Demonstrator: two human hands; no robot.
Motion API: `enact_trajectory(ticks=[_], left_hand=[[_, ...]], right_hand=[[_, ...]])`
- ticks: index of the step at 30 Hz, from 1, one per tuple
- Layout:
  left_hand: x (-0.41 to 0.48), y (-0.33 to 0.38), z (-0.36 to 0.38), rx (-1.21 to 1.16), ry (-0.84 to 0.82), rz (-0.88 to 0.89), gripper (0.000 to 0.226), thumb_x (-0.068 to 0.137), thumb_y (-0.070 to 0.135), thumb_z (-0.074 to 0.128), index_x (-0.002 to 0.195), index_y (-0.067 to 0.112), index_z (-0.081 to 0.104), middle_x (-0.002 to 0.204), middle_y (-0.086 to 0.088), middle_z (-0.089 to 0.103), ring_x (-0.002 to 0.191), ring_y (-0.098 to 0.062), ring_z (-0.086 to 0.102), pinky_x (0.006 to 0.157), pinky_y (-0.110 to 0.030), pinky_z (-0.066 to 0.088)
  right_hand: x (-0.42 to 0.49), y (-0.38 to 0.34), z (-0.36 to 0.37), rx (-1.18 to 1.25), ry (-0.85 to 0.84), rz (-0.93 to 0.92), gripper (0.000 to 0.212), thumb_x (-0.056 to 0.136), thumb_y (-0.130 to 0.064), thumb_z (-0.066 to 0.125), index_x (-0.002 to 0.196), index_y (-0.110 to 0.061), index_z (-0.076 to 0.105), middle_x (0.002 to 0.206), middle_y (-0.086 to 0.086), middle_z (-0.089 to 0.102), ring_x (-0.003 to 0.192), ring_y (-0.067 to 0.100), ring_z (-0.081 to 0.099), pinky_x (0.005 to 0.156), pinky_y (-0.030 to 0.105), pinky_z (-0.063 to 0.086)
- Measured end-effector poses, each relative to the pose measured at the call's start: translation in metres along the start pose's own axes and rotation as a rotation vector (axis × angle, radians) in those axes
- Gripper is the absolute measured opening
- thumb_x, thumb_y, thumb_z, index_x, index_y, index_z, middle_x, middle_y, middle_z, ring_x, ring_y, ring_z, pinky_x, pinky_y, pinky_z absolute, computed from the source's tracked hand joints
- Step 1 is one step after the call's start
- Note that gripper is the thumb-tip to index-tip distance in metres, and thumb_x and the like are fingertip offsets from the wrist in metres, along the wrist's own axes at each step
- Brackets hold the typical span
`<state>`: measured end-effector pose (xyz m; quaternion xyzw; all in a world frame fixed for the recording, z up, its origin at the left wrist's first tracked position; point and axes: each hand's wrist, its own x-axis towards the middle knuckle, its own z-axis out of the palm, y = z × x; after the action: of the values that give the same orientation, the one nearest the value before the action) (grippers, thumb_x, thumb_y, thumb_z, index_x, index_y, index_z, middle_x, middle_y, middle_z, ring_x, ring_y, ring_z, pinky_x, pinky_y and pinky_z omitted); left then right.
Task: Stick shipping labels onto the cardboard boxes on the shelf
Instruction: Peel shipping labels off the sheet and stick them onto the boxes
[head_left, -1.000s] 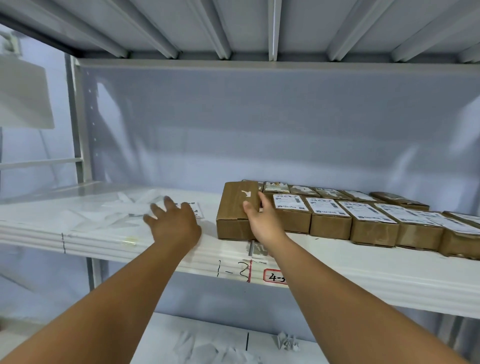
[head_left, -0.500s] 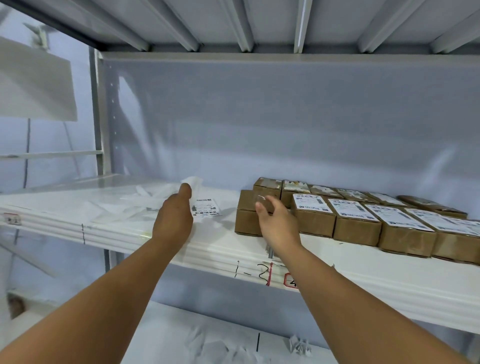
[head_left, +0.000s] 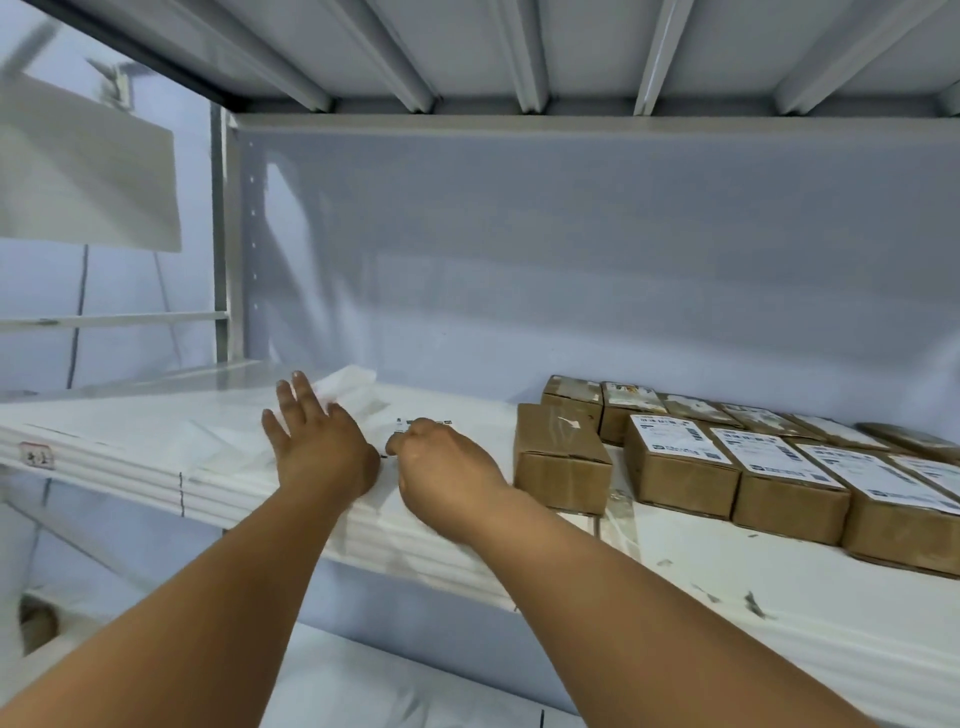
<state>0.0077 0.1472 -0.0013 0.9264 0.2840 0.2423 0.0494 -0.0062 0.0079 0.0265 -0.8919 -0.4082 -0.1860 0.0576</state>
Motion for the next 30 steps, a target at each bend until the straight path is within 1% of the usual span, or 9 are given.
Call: enact_trajectory(ticks=[2, 7, 9, 11, 13, 16, 20, 24, 30], left_hand=[[0.002, -0.002, 0.003, -0.055, 0.063, 0.061, 0.042, 0.086, 0.021, 0.044, 0.128, 0.014, 0.045, 0.155, -0.015, -0.019, 0.142, -0.035, -0.020, 0.115, -0.051, -0.006], [0.002, -0.005, 0.004, -0.165, 0.171, 0.230, 0.061, 0.084, 0.007, 0.046, 0.141, 0.021, 0.033, 0.157, -0.006, 0.009, 0.145, -0.027, -0.008, 0.115, -0.047, -0.008], [0.002, -0.006, 0.008, -0.152, 0.248, 0.331, 0.052, 0.085, 0.009, 0.050, 0.135, 0.022, 0.045, 0.151, -0.004, 0.030, 0.144, -0.024, 0.010, 0.114, -0.046, -0.005], [0.005, -0.007, 0.012, -0.172, 0.326, 0.451, 0.038, 0.083, 0.010, 0.055, 0.118, 0.019, 0.062, 0.133, -0.005, 0.053, 0.130, -0.025, 0.039, 0.111, -0.045, 0.008], [0.004, -0.005, 0.009, -0.084, 0.252, 0.506, 0.028, 0.087, 0.018, 0.049, 0.109, 0.022, 0.066, 0.116, 0.000, 0.063, 0.113, -0.022, 0.051, 0.103, -0.039, 0.019], [0.006, -0.002, 0.006, 0.064, 0.094, 0.436, 0.032, 0.091, 0.025, 0.036, 0.109, 0.024, 0.062, 0.106, 0.003, 0.065, 0.104, -0.020, 0.052, 0.089, -0.036, 0.025], [0.009, -0.002, 0.008, 0.037, 0.062, 0.363, 0.031, 0.091, 0.022, 0.040, 0.118, 0.017, 0.053, 0.109, -0.005, 0.066, 0.105, -0.026, 0.056, 0.090, -0.035, 0.031], [0.007, -0.002, 0.005, -0.231, 0.069, 0.396, 0.035, 0.087, 0.008, 0.045, 0.121, 0.009, 0.055, 0.110, -0.015, 0.063, 0.103, -0.032, 0.055, 0.086, -0.037, 0.043], [-0.001, -0.003, 0.001, -0.433, 0.178, 0.485, 0.028, 0.091, 0.006, 0.045, 0.113, 0.007, 0.062, 0.102, -0.014, 0.065, 0.096, -0.030, 0.058, 0.082, -0.035, 0.044]], right_hand=[[0.012, 0.002, 0.006, 0.085, -0.010, 0.083, 0.035, 0.087, 0.001, 0.038, 0.118, -0.004, 0.054, 0.118, 0.017, 0.050, 0.112, 0.033, 0.048, 0.084, 0.036, 0.042], [0.029, 0.019, 0.026, 0.207, -0.048, 0.265, 0.046, 0.092, -0.011, 0.038, 0.137, -0.010, 0.040, 0.131, 0.016, 0.046, 0.127, 0.033, 0.036, 0.102, 0.039, 0.036], [0.030, 0.021, 0.032, 0.238, -0.063, 0.318, 0.041, 0.091, -0.018, 0.040, 0.131, -0.012, 0.044, 0.128, 0.015, 0.052, 0.122, 0.034, 0.044, 0.097, 0.036, 0.039], [0.027, 0.019, 0.033, 0.258, -0.068, 0.372, 0.036, 0.090, -0.026, 0.041, 0.121, -0.011, 0.051, 0.123, 0.015, 0.057, 0.115, 0.034, 0.051, 0.088, 0.034, 0.042], [0.024, 0.018, 0.031, 0.186, -0.048, 0.401, 0.034, 0.090, -0.030, 0.043, 0.116, -0.012, 0.056, 0.120, 0.014, 0.060, 0.112, 0.033, 0.053, 0.083, 0.033, 0.042], [0.022, 0.016, 0.028, 0.086, 0.012, 0.405, 0.030, 0.092, -0.028, 0.043, 0.114, -0.013, 0.057, 0.119, 0.012, 0.060, 0.111, 0.032, 0.053, 0.078, 0.033, 0.039], [0.018, 0.013, 0.024, 0.079, 0.097, 0.390, 0.029, 0.095, -0.017, 0.041, 0.122, -0.013, 0.051, 0.115, 0.014, 0.060, 0.107, 0.034, 0.056, 0.072, 0.033, 0.034], [0.019, 0.015, 0.025, 0.167, 0.146, 0.448, 0.027, 0.095, -0.014, 0.040, 0.116, -0.015, 0.057, 0.110, 0.013, 0.063, 0.102, 0.035, 0.058, 0.071, 0.033, 0.036], [0.016, 0.015, 0.018, 0.341, 0.367, 0.468, 0.027, 0.098, -0.021, 0.039, 0.093, -0.016, 0.065, 0.095, 0.010, 0.068, 0.091, 0.032, 0.058, 0.063, 0.031, 0.035]])
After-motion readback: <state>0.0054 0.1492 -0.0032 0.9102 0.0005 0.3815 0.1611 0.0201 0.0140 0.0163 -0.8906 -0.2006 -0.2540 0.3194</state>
